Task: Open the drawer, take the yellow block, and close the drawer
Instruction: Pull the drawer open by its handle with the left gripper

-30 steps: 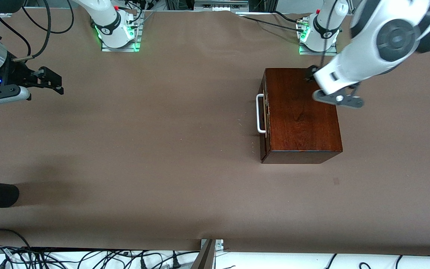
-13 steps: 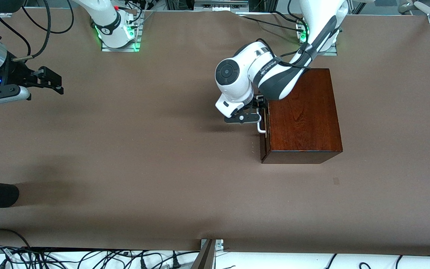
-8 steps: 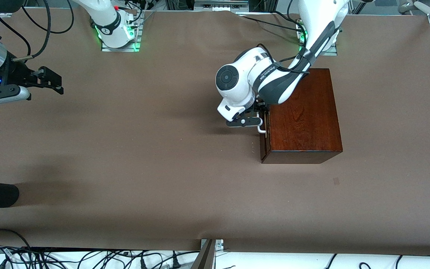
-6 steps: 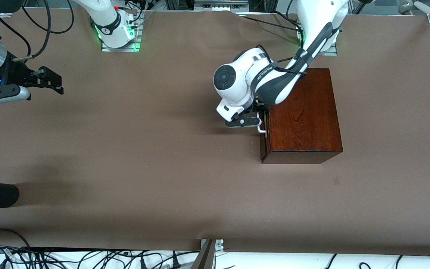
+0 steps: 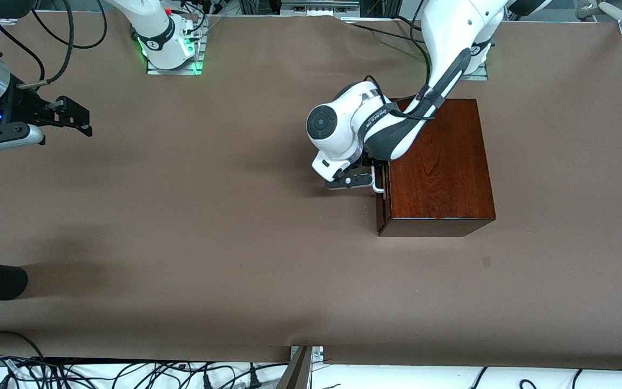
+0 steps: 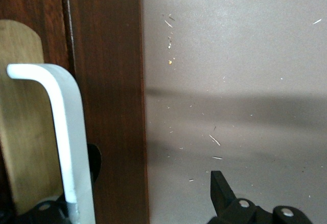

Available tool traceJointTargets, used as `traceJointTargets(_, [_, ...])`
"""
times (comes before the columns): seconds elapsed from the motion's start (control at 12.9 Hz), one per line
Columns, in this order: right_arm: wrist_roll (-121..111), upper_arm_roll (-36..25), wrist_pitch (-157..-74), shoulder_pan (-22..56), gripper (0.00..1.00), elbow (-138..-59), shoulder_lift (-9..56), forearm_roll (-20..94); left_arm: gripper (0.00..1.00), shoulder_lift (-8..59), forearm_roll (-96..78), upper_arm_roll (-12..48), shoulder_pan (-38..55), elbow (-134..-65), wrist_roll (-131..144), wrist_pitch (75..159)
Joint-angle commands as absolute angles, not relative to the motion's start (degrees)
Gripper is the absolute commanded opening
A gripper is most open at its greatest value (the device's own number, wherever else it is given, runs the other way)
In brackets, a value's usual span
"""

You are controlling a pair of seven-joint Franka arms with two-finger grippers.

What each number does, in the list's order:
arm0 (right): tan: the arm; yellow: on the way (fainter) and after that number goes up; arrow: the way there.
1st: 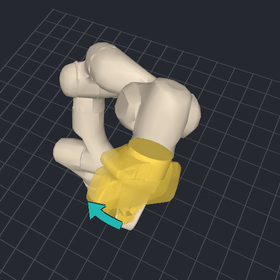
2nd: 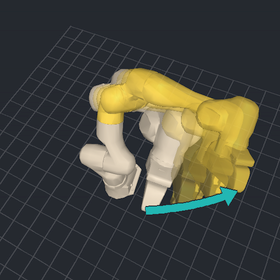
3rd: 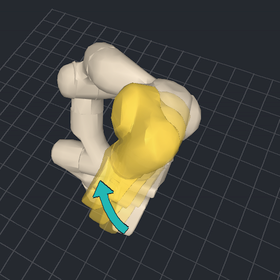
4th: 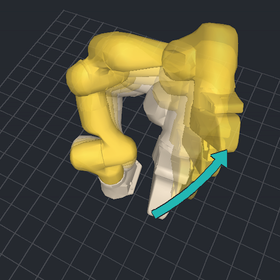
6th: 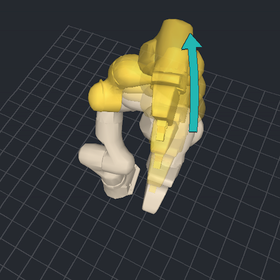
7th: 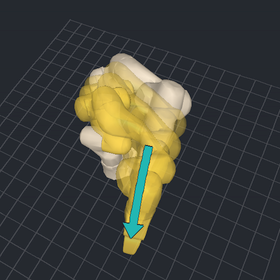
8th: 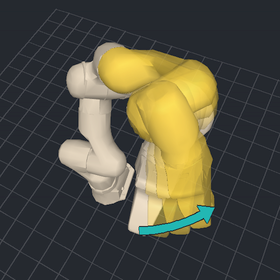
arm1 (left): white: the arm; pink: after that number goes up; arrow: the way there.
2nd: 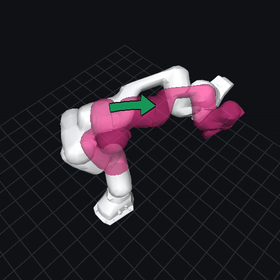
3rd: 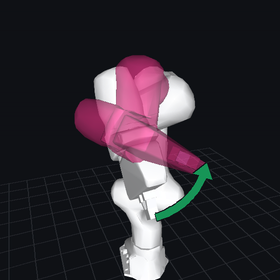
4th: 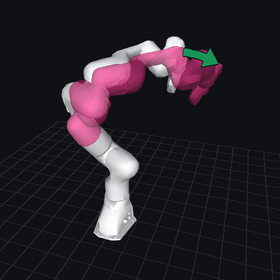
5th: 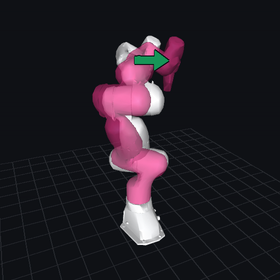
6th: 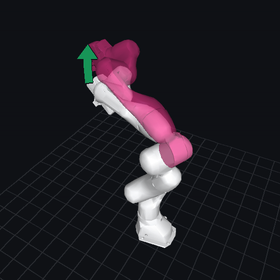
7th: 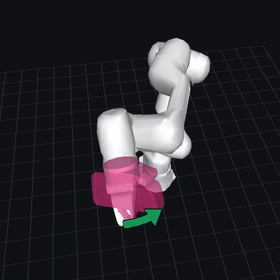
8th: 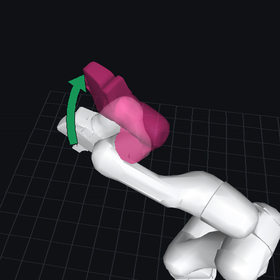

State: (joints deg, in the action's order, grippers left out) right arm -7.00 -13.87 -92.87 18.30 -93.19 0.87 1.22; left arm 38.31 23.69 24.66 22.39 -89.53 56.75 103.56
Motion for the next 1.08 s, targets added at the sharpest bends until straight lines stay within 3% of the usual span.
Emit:
traceJointTargets(0.0, [-6.15,-13.71,-91.67,18.54,1.00,-92.72,0.26,0.88,1.00,39.73,24.70,24.87,24.07,-88.51,58.62,106.34])
traceJointTargets(0.62, [-6.15,-13.80,-91.67,18.54,1.00,-92.72,0.26,0.88,1.00,42.45,19.78,25.14,26.89,-84.21,59.68,117.49])
traceJointTargets(1.01, [-6.15,-13.80,-91.67,18.54,1.00,-92.72,0.26,0.88,1.00,43.50,19.60,25.22,28.91,-81.49,60.46,117.77])
